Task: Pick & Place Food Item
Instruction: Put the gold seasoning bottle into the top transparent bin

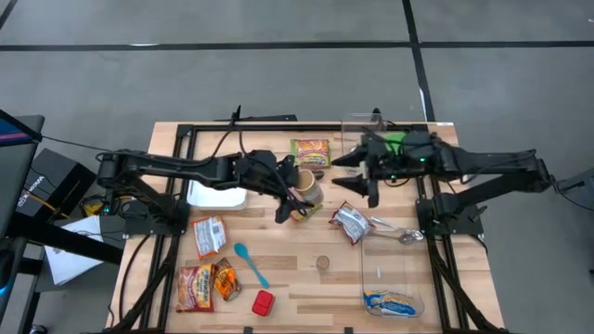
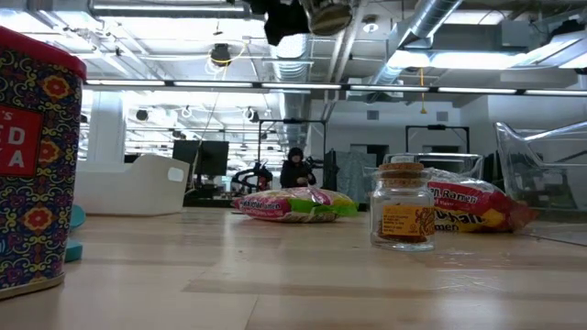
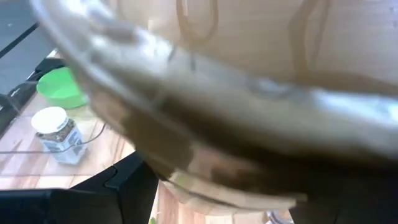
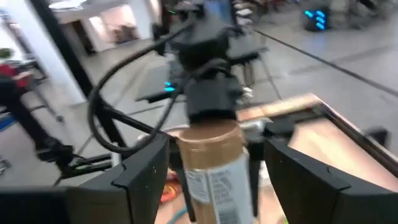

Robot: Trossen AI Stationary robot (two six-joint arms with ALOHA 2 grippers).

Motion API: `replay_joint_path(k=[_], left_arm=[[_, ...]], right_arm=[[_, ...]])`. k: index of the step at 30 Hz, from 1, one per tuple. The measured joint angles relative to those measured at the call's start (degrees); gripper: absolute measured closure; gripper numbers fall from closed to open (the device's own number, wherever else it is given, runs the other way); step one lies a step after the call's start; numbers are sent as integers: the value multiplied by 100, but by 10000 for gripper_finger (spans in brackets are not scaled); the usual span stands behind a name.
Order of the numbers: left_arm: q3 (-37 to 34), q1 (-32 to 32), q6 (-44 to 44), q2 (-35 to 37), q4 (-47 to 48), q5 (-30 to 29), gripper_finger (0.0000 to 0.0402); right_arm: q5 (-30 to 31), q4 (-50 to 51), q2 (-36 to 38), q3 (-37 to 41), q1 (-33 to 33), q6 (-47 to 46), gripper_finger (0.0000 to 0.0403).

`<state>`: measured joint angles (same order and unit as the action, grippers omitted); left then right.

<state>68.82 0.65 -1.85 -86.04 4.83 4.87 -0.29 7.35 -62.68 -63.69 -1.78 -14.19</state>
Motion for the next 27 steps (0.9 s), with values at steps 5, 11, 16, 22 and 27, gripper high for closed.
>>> replay_joint_path(k=[5, 11, 16, 22, 27], left_arm=[[2, -34, 0, 93, 62, -7, 132], [2, -34, 2, 96, 72, -10, 132], [2, -34, -5, 96, 91, -12, 132], [-2, -75, -15, 95, 99, -13, 132], [-4, -117, -16, 92, 100, -81, 132]], right_arm=[[-276, -568, -433, -33, -13, 605, 142], [-311, -119, -918, -589, 43, 993, 142], [-784, 280, -1380, -1074, 229, 1028, 142], [-1135, 710, -1755, -1526, 428, 1034, 142], [-1295, 1212, -1827, -1804, 518, 1149, 142]])
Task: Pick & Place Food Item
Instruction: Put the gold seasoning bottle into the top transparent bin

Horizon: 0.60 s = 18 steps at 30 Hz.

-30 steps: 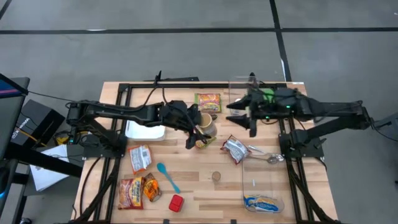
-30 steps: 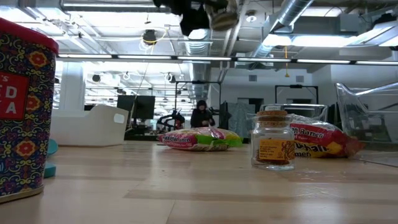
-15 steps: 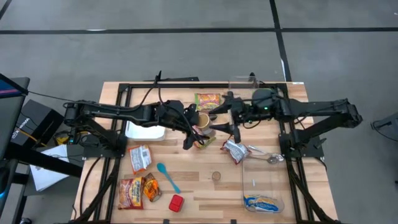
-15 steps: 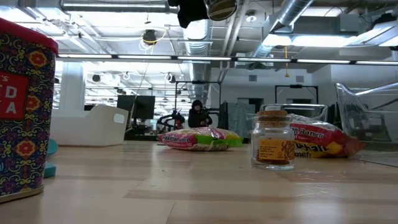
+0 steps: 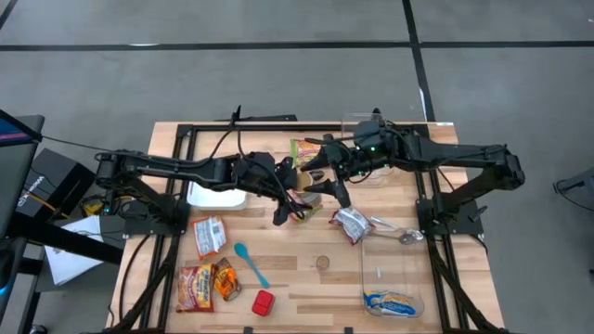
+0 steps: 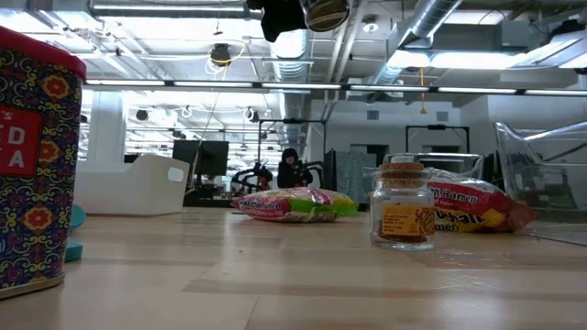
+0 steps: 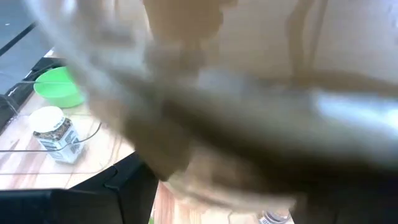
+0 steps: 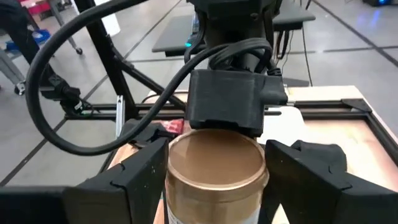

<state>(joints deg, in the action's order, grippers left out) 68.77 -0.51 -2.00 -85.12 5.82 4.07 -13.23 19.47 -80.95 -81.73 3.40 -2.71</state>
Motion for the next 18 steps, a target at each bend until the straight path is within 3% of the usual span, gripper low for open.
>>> replay_joint_path(k=[7, 13, 18], left_arm=[[2, 0, 1, 2, -21, -106, 132], [2, 0, 2, 2, -45, -106, 132], [2, 0, 5, 2, -126, -123, 132]], right_arm=[[264, 520, 359, -475, 4, -163, 142], [265, 460, 536, -556, 52, -1339, 142], [-172, 589, 522, -560, 49, -1004, 142]])
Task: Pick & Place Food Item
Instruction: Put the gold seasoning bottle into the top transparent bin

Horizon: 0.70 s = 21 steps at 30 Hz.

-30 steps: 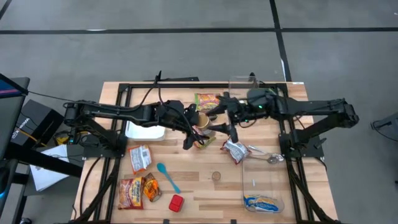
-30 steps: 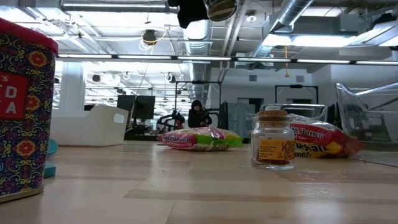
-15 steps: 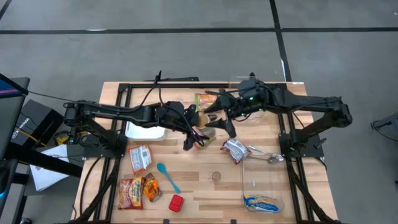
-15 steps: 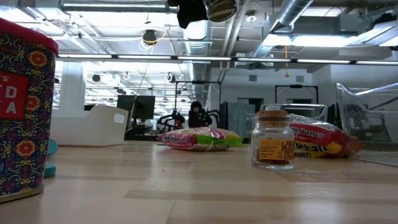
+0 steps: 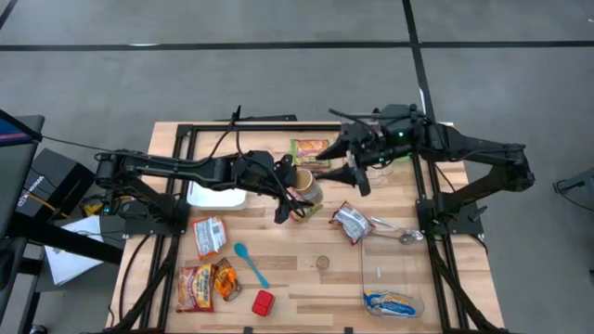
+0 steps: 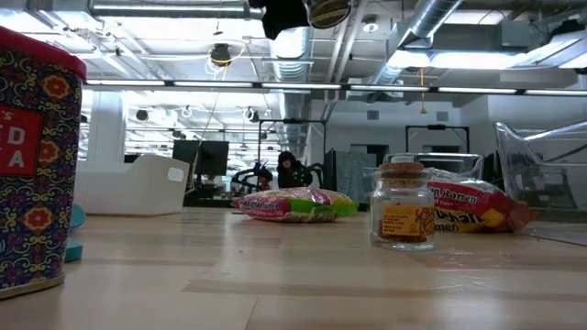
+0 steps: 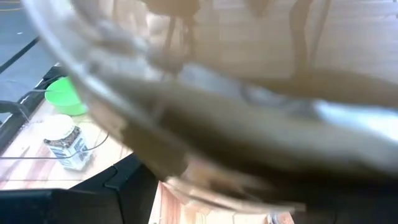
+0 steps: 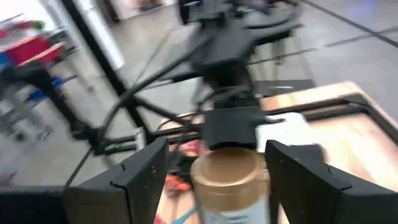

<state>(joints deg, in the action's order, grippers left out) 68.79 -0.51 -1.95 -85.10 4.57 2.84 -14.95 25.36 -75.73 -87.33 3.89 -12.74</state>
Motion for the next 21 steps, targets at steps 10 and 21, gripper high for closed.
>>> replay_joint_path(k=[10, 21], left_arm=[[0, 17, 60, 0, 7, -112, 132], [0, 20, 60, 0, 8, -156, 132]], right_arm=[[-622, 12, -44, 0, -49, -22, 114], [-479, 252, -47, 0, -43, 70, 46]])
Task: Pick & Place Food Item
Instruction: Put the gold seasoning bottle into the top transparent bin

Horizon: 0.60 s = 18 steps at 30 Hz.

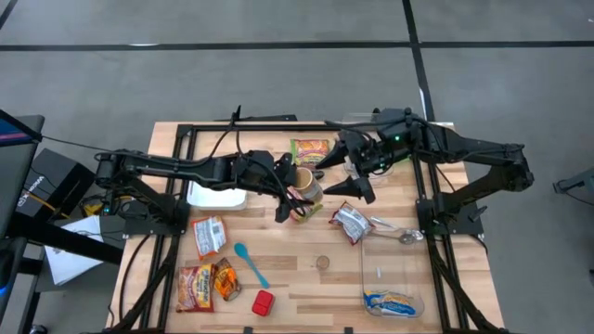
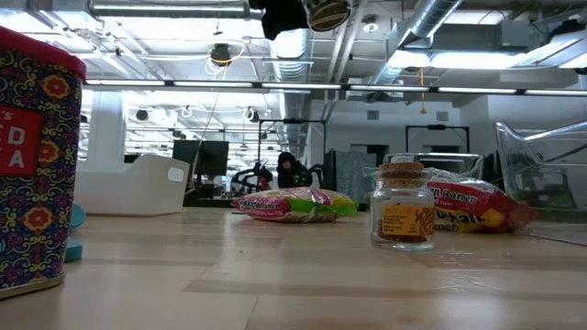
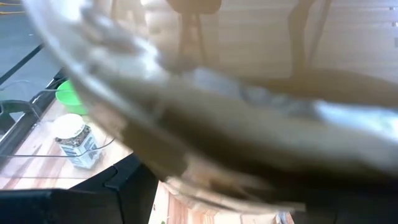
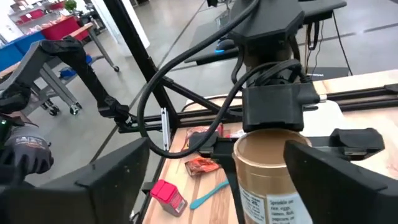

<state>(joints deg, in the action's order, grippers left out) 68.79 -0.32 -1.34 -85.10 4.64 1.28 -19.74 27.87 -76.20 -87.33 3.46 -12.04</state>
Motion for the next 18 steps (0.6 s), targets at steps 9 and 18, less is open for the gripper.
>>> replay_joint_path(k=[9, 18], left_arm=[[0, 0, 0, 0, -7, -35, 132], [0, 0, 0, 0, -127, -31, 132]], right_arm=[[206, -21, 0, 28, 1, -55, 48], [905, 367, -131, 37, 126, 145, 13]])
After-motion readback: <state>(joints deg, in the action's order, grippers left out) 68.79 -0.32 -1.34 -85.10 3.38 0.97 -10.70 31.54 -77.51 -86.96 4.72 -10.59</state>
